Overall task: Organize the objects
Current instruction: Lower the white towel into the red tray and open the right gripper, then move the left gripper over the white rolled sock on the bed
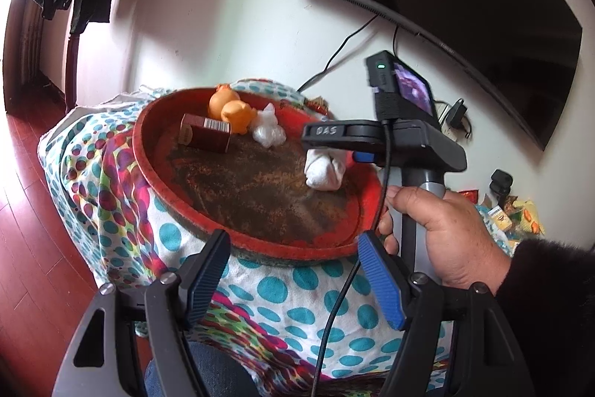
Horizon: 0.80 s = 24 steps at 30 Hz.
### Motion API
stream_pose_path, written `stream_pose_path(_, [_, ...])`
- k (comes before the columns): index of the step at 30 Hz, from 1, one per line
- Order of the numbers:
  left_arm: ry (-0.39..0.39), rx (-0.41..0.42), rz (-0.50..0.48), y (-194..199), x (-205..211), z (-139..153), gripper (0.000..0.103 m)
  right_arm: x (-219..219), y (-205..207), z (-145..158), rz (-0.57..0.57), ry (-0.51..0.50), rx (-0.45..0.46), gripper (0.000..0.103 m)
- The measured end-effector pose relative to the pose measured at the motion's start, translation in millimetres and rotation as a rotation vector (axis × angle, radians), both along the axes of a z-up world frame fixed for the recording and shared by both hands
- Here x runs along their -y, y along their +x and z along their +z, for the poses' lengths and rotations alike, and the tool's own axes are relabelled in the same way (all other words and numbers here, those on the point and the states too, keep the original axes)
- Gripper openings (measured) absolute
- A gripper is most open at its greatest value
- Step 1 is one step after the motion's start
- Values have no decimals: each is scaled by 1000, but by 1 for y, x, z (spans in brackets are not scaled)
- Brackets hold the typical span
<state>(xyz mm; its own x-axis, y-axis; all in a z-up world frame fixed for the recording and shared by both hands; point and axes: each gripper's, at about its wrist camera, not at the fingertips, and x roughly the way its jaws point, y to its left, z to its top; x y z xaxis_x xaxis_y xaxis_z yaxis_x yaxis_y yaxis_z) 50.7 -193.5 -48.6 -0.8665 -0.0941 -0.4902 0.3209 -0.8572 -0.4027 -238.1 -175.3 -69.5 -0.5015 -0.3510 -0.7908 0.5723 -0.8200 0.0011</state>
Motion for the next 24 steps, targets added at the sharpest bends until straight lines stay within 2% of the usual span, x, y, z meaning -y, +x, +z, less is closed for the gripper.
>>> stream_pose_path(2, [-13, -45, -2, 6, -2, 7, 73, -17, 1, 19, -19, -88, -40, 78])
stream_pose_path(4, [-52, -106, 1, 14, -6, 17, 73, -39, 1, 37, -63, -119, -98, 82])
stream_pose_path(6, [-95, -162, -7, 21, -13, 26, 73, -74, -1, 50, -119, -139, -166, 92])
stream_pose_path(7, [-120, -184, -20, 24, -18, 29, 73, -95, -6, 52, -154, -135, -188, 98])
stream_pose_path(8, [-135, -194, -30, 24, -20, 32, 73, -126, -14, 50, -225, -98, -210, 98])
stream_pose_path(10, [-163, -198, -55, 24, -28, 34, 73, -173, -26, 42, -321, -80, -195, 98])
stream_pose_path(11, [-173, -198, -73, 23, -33, 35, 73, -213, -33, 33, -395, -86, -167, 98])
stream_pose_path(13, [-180, -181, -108, 19, -39, 32, 73, -269, -39, 21, -515, -77, -147, 98])
stream_pose_path(15, [-184, -146, -142, 11, -47, 25, 73, -311, -43, 11, -587, -69, -139, 98])
stream_pose_path(18, [-186, -49, -190, -7, -61, 8, 73, -363, -44, -3, -674, -65, -122, 98])
stream_pose_path(21, [-200, 10, -256, -24, -78, -1, 73, -396, -46, -12, -717, -127, -95, 98])
stream_pose_path(24, [-223, 51, -320, -44, -101, -3, 73, -405, -50, -20, -716, -184, -65, 98])
